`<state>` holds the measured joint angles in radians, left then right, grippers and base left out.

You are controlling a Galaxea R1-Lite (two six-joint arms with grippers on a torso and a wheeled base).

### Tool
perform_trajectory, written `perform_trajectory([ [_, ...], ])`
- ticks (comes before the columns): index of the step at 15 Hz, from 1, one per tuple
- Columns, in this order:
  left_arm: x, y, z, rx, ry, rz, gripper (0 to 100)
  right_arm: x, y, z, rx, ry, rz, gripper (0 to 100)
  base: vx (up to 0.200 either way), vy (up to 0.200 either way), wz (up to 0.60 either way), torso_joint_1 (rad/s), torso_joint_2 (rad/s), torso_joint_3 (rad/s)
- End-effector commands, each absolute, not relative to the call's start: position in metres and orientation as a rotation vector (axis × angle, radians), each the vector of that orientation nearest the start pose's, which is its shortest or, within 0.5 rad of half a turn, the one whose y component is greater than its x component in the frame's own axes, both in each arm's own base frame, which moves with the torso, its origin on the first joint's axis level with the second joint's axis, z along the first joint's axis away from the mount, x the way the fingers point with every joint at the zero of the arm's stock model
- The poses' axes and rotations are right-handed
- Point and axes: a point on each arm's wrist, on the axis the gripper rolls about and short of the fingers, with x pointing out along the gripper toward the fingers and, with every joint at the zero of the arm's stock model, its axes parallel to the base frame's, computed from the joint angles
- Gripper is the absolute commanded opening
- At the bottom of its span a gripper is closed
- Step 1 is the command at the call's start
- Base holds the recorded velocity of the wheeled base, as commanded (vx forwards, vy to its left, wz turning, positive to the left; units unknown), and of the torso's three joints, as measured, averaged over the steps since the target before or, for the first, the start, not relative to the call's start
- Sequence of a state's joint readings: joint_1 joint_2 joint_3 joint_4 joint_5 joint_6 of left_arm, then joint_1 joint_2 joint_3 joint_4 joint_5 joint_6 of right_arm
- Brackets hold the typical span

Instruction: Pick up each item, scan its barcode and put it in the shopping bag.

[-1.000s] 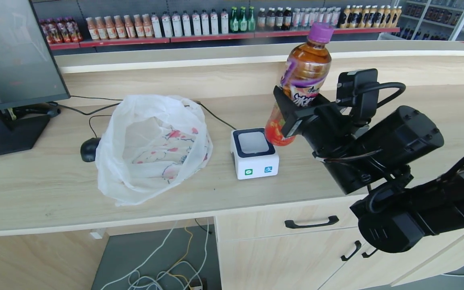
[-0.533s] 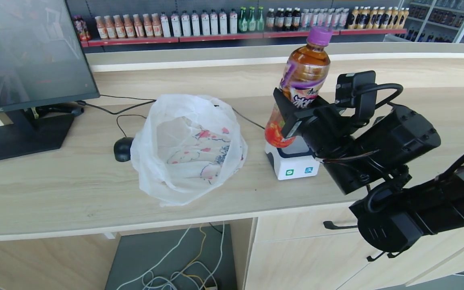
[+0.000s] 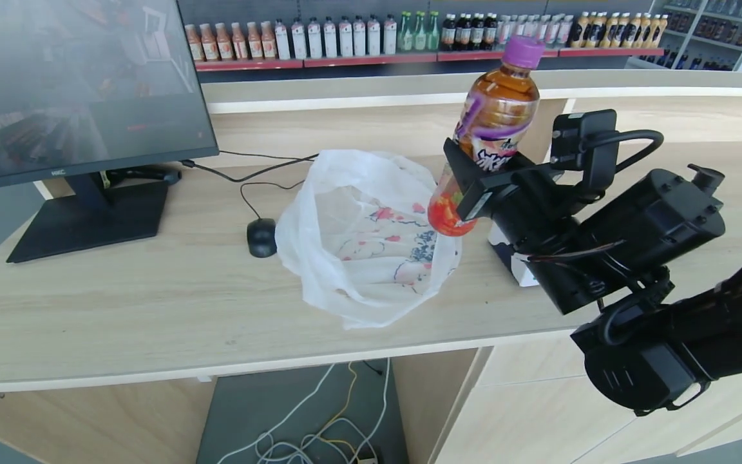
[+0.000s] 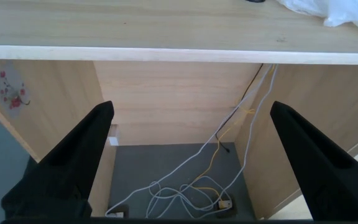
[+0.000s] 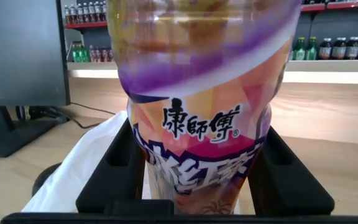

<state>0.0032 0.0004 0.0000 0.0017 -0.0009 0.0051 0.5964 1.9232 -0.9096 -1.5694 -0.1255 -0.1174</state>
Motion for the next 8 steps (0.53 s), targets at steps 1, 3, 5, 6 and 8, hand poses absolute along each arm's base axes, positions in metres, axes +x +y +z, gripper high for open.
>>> perform_trajectory([
  [1, -0.023, 0.0, 0.075, 0.005, 0.002, 0.002, 100, 0.287, 0.192, 0.229, 0.087, -0.555, 0.427, 0, 0.0, 0.0, 0.0, 0.0, 0.0, 0.0],
  [3, -0.023, 0.0, 0.075, 0.005, 0.002, 0.003, 100, 0.286, 0.197, 0.226, 0.087, -0.547, 0.443, 0, 0.0, 0.0, 0.0, 0.0, 0.0, 0.0],
  [5, -0.023, 0.0, 0.075, 0.005, 0.002, 0.002, 100, 0.279, 0.211, 0.222, 0.094, -0.534, 0.486, 0, 0.0, 0.0, 0.0, 0.0, 0.0, 0.0],
  [6, -0.023, 0.0, 0.075, 0.005, 0.002, 0.002, 100, 0.268, 0.223, 0.22, 0.1, -0.525, 0.528, 0, 0.0, 0.0, 0.0, 0.0, 0.0, 0.0],
  [8, -0.023, 0.0, 0.075, 0.006, 0.002, 0.002, 100, 0.242, 0.248, 0.21, 0.099, -0.487, 0.626, 0, 0.0, 0.0, 0.0, 0.0, 0.0, 0.0],
])
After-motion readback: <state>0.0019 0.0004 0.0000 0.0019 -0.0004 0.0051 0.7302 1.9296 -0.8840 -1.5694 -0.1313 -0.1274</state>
